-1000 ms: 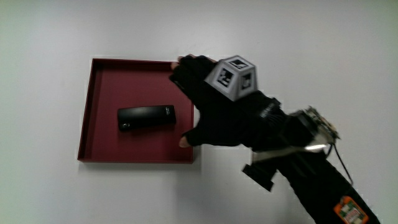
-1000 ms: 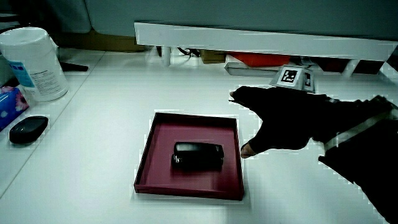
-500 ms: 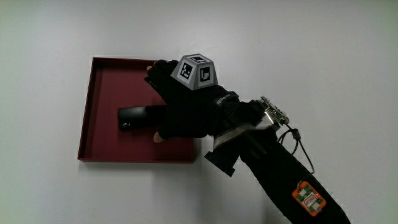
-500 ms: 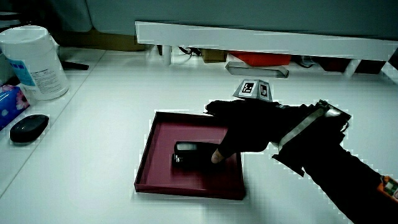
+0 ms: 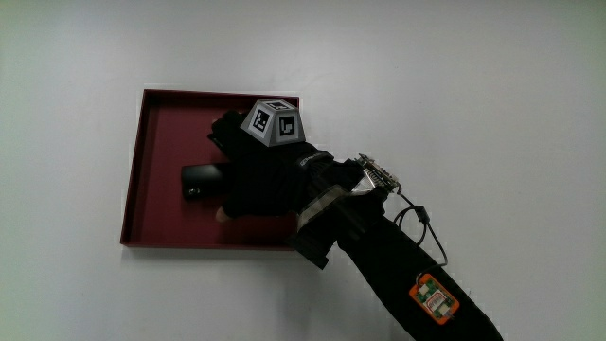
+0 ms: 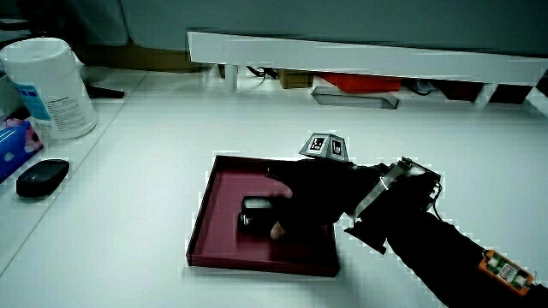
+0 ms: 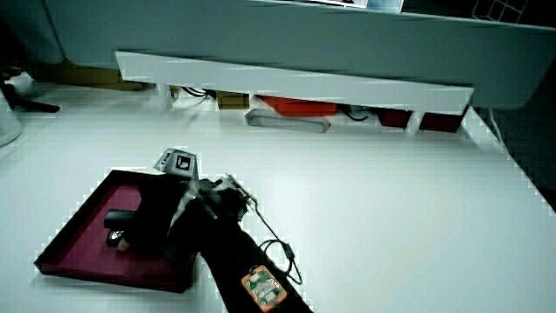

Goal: Pick stapper from plate

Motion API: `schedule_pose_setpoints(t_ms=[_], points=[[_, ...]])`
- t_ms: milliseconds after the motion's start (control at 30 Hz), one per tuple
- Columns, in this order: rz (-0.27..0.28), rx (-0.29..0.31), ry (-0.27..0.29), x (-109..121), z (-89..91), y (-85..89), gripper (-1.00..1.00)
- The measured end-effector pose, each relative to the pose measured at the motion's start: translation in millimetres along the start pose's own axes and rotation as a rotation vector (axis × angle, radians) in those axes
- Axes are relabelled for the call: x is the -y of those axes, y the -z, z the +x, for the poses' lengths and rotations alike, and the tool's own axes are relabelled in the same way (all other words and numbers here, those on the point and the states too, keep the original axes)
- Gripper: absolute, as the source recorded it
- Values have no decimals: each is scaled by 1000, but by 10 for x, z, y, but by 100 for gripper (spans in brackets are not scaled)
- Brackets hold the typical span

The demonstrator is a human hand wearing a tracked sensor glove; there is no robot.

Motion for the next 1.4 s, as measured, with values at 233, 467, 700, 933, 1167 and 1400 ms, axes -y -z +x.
schedule_pose_setpoints(t_ms=[233, 467, 700, 933, 1167, 1400], points=[[99, -2, -61, 59, -48, -37, 50], [137, 11, -90, 69, -71, -22, 85], [159, -15, -107, 61, -28, -22, 100], [179, -24, -150, 155, -92, -107, 100], [198, -33, -289, 237, -46, -271, 100], [269, 12, -347, 482, -3, -531, 100]])
